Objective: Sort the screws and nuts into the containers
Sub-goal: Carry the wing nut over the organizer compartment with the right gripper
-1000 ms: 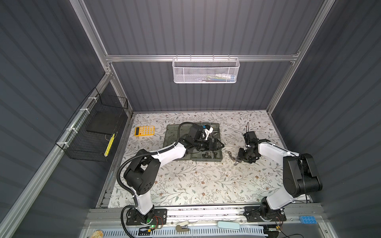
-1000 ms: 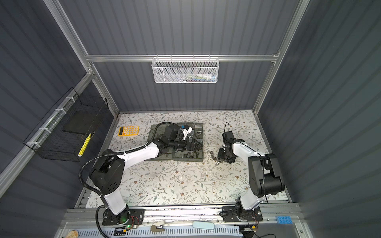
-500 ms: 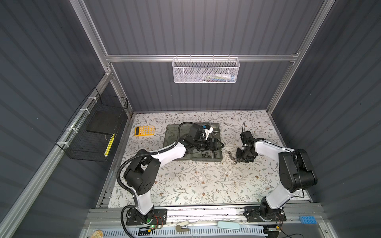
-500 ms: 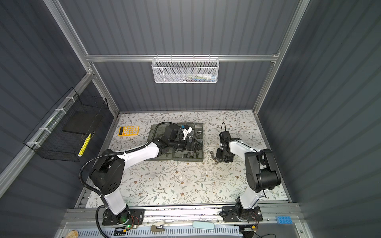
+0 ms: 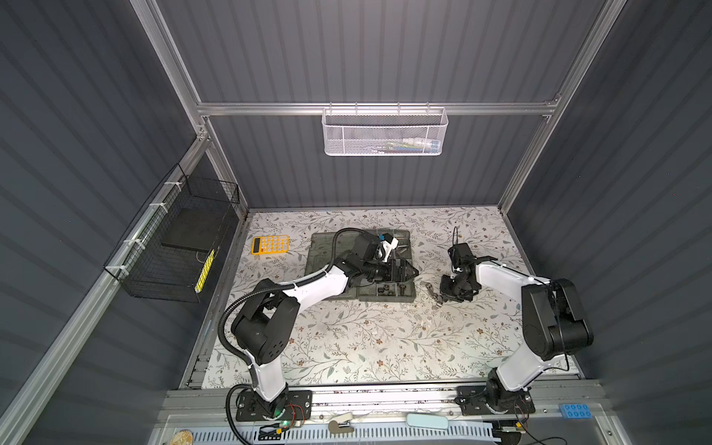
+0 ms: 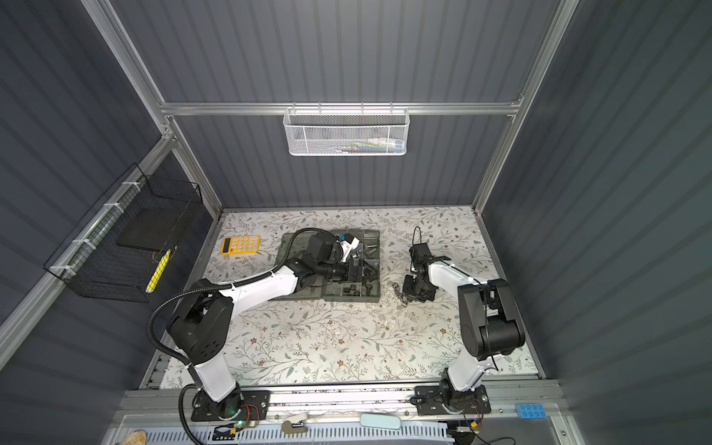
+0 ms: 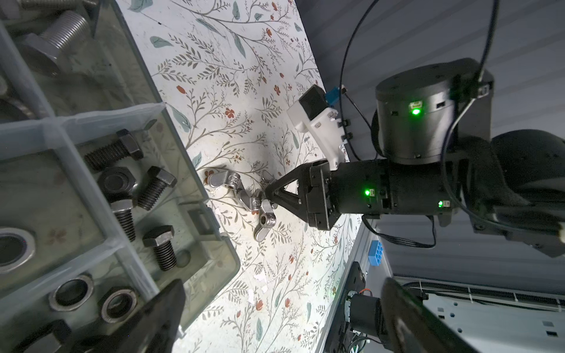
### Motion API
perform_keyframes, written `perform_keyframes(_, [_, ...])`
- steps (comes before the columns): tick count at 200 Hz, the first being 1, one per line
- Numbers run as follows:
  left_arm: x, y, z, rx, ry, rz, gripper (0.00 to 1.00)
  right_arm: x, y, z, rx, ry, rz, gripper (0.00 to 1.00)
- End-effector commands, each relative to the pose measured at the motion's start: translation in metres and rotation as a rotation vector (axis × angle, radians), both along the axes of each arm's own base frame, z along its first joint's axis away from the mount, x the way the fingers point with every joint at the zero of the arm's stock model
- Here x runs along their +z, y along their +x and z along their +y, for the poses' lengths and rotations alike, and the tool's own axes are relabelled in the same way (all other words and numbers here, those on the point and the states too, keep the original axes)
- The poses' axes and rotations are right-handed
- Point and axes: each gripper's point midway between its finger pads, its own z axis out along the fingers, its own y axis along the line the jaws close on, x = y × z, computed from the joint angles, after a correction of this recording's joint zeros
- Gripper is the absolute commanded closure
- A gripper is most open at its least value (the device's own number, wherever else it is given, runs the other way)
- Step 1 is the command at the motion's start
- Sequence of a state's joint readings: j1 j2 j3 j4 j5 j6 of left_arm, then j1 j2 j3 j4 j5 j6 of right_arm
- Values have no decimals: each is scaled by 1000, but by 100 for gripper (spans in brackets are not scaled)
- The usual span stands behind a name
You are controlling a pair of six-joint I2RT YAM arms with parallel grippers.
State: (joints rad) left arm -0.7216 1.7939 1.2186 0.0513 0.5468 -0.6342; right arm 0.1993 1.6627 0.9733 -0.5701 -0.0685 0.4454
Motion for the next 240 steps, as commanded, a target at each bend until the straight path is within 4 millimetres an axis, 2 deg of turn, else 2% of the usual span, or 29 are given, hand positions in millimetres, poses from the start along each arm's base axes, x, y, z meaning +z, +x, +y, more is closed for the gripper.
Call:
perform_keyframes(1, [10, 3, -2, -11, 22, -59, 0, 28, 16, 11, -1, 58, -79, 90])
perform_keyframes(61, [13, 21, 15, 50, 14, -49, 0, 79, 48, 52, 6, 304, -238, 92])
perform_keyframes(83, [14, 38, 30, 104, -24, -16, 0, 93, 58, 70, 14, 410, -256, 92])
perform_keyframes(89, [14, 43, 34, 119, -35, -9, 0, 100, 67, 75, 18, 436, -286, 92])
perform_keyframes(127, [14, 71, 61, 201, -77, 22, 0, 117, 89, 101, 30, 536, -321, 92])
perform_keyframes(189, [6, 95, 88, 283, -117, 68, 0, 127, 130, 151, 52, 700, -328, 90])
perform_keyframes(220, [2, 102, 96, 303, -121, 79, 0, 117, 144, 177, 66, 749, -297, 89])
perform_keyframes(240, [3, 103, 97, 304, -127, 79, 0, 104, 152, 188, 68, 742, -273, 87])
